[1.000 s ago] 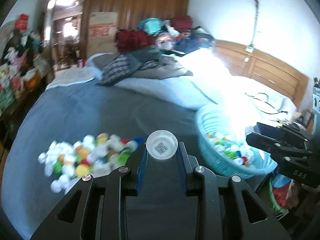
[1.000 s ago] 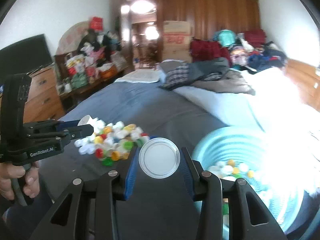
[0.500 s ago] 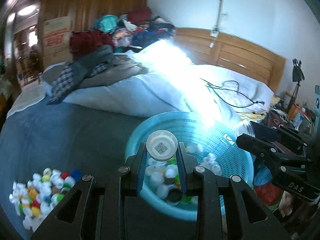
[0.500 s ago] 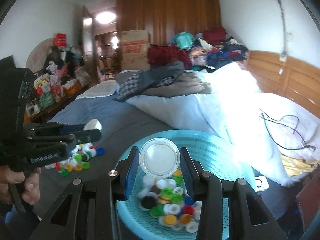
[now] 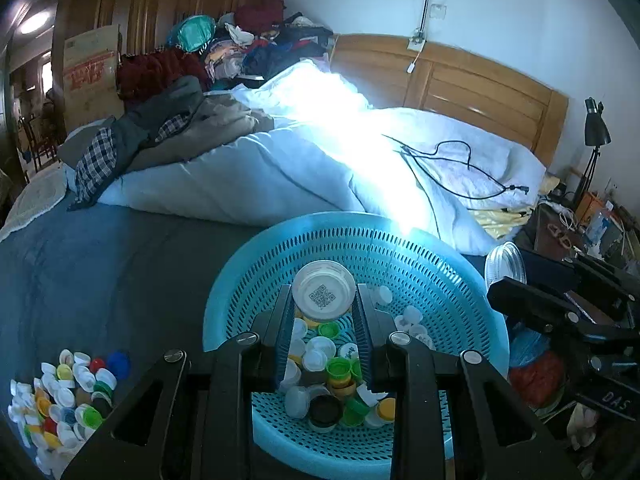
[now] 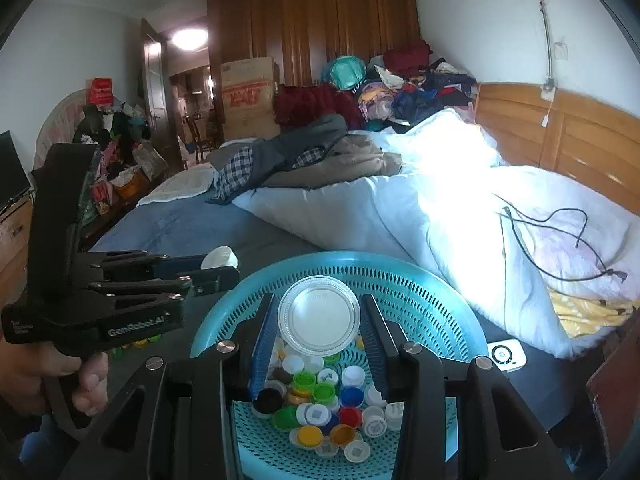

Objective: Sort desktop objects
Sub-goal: 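Carry the QR-code cap and clear lid over the blue basket, then open both tools to drop the caps into the blue basket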

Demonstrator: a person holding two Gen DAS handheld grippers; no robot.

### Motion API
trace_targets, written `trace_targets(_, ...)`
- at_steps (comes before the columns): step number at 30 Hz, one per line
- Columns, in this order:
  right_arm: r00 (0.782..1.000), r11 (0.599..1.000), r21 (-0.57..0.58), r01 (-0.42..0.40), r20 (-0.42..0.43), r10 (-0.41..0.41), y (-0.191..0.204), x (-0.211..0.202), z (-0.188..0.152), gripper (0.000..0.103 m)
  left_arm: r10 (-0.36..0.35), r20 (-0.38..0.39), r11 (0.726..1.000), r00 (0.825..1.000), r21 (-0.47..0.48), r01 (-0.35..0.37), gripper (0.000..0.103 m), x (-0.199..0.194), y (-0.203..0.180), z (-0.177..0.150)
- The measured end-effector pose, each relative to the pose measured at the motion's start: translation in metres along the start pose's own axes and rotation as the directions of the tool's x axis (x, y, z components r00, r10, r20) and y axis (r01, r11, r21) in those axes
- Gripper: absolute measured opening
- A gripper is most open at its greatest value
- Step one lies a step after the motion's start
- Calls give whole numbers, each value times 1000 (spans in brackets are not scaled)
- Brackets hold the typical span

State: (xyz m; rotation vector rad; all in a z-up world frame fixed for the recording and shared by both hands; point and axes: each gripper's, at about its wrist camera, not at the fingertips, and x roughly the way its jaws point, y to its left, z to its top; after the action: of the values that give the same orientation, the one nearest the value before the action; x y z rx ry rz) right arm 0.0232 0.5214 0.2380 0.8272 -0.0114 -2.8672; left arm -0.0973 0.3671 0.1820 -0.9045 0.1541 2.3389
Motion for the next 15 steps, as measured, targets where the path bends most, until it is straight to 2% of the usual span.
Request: trace_targets(15,1000,1000,4,1,-12,-1,-5,7,-5,44,-6,-14,1000,1000,7,6,24,5,-4,-3)
